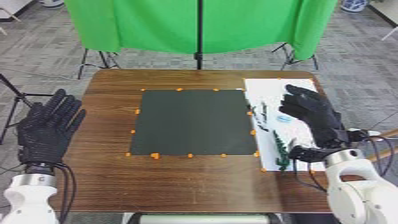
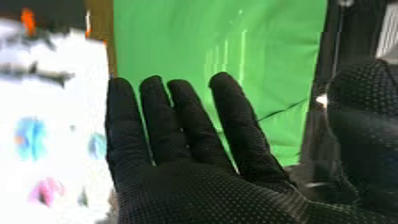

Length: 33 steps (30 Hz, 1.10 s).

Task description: Arrange flowers

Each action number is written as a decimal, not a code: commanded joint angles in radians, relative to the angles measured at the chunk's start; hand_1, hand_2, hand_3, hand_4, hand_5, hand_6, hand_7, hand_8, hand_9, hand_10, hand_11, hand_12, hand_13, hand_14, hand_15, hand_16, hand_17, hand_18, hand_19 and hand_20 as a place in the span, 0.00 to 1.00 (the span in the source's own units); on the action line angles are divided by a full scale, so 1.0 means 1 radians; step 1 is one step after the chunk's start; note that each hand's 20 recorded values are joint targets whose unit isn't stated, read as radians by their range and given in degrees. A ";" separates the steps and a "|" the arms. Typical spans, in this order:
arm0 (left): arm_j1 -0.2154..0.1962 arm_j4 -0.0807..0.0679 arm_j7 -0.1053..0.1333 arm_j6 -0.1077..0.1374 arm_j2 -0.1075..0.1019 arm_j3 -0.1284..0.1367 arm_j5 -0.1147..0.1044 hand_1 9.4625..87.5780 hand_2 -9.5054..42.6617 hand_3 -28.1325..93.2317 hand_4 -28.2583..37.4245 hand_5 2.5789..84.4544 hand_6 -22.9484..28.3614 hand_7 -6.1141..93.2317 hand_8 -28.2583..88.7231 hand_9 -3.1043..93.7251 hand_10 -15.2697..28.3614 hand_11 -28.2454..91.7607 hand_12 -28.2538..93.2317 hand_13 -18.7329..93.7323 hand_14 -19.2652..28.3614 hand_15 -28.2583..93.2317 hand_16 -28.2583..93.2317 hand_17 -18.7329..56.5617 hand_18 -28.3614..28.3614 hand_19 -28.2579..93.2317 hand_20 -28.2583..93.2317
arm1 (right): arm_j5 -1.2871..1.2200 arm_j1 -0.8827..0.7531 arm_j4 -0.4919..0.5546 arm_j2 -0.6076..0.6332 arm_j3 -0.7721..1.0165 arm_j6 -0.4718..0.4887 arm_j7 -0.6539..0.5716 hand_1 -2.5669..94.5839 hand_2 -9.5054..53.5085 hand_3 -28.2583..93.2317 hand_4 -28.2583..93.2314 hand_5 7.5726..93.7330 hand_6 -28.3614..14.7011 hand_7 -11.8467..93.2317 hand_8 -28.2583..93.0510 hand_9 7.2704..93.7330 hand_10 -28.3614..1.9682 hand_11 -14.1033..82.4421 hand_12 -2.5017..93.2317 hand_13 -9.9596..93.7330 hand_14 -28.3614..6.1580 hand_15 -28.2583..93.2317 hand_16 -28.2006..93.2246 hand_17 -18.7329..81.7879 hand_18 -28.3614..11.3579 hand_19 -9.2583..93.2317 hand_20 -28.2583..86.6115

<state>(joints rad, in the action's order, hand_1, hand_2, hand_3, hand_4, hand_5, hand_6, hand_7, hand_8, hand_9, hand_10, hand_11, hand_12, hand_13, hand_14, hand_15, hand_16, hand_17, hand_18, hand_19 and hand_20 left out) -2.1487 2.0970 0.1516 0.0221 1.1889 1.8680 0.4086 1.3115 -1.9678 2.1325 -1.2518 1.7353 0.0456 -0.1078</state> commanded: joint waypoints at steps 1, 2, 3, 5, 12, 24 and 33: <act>-0.023 0.001 -0.008 0.011 0.012 0.006 -0.014 0.23 0.41 0.83 0.00 0.50 0.56 0.18 0.16 0.39 0.64 0.35 0.29 0.37 0.62 0.40 0.15 0.21 0.68 0.45 0.31 | 0.655 -0.039 0.027 0.093 -0.083 -0.222 -0.098 0.25 0.01 0.94 0.01 0.38 0.47 0.28 0.11 0.35 0.29 0.23 0.12 0.42 0.33 0.36 0.33 0.31 0.25 0.43 0.37; -0.024 0.004 -0.014 0.020 0.015 0.007 -0.004 0.23 0.42 0.83 0.00 0.50 0.56 0.18 0.16 0.39 0.64 0.35 0.29 0.37 0.62 0.40 0.15 0.21 0.68 0.45 0.31 | 0.743 -0.053 0.029 0.100 -0.088 -0.235 -0.093 0.25 0.02 0.95 0.00 0.39 0.45 0.28 0.11 0.36 0.28 0.24 0.11 0.42 0.33 0.37 0.32 0.31 0.24 0.44 0.36; -0.025 0.005 -0.018 0.027 0.015 0.005 0.014 0.23 0.43 0.82 0.00 0.50 0.56 0.18 0.16 0.39 0.64 0.35 0.29 0.37 0.62 0.40 0.15 0.21 0.68 0.46 0.31 | 0.810 -0.067 0.037 0.104 -0.088 -0.231 -0.103 0.26 0.02 0.95 0.00 0.42 0.43 0.28 0.11 0.38 0.27 0.25 0.11 0.43 0.34 0.39 0.31 0.32 0.24 0.46 0.36; -0.028 0.005 -0.022 0.018 0.016 0.007 0.018 0.23 0.44 0.82 0.00 0.51 0.57 0.18 0.16 0.39 0.65 0.35 0.29 0.37 0.63 0.41 0.15 0.21 0.68 0.46 0.31 | 0.901 -0.084 0.047 0.106 -0.085 -0.207 -0.127 0.27 0.00 0.95 0.00 0.46 0.43 0.28 0.11 0.42 0.29 0.26 0.11 0.46 0.35 0.40 0.31 0.33 0.23 0.50 0.36; -0.037 0.003 -0.022 -0.005 0.029 0.012 0.029 0.23 0.46 0.82 0.00 0.51 0.57 0.19 0.16 0.40 0.65 0.36 0.29 0.37 0.63 0.41 0.15 0.21 0.68 0.46 0.31 | 1.283 -0.088 0.042 0.103 -0.143 -0.043 -0.257 0.28 0.00 0.92 0.00 0.47 0.55 0.49 0.09 0.48 0.34 0.38 0.22 0.47 0.35 0.48 0.34 0.33 0.20 0.59 0.37; -0.034 -0.007 -0.045 -0.038 0.041 0.028 0.034 0.23 0.47 0.81 0.00 0.51 0.58 0.19 0.16 0.40 0.66 0.37 0.30 0.38 0.66 0.42 0.16 0.21 0.68 0.46 0.30 | 1.370 -0.132 0.011 0.090 -0.226 0.023 -0.422 0.28 0.00 0.89 0.00 0.41 0.50 0.68 0.03 0.43 0.26 0.51 0.27 0.44 0.26 0.65 0.36 0.35 0.16 0.71 0.41; -0.028 -0.016 -0.054 -0.039 0.039 0.019 0.032 0.23 0.47 0.81 0.00 0.52 0.58 0.19 0.16 0.41 0.68 0.38 0.31 0.41 0.72 0.49 0.18 0.20 0.70 0.48 0.31 | 1.407 -0.099 -0.024 0.060 -0.302 0.092 -0.464 0.29 0.00 0.82 0.00 0.50 0.47 0.64 0.06 0.46 0.16 0.75 0.41 0.47 0.08 0.89 0.53 0.37 0.03 0.87 0.67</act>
<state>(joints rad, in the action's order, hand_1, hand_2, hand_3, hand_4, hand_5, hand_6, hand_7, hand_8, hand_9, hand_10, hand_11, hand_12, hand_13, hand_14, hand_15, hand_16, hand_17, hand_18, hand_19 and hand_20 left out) -2.1691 2.0962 0.1115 -0.0136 1.2210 1.8930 0.4404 2.7383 -2.0759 2.1367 -1.1624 1.4469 0.1004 -0.5857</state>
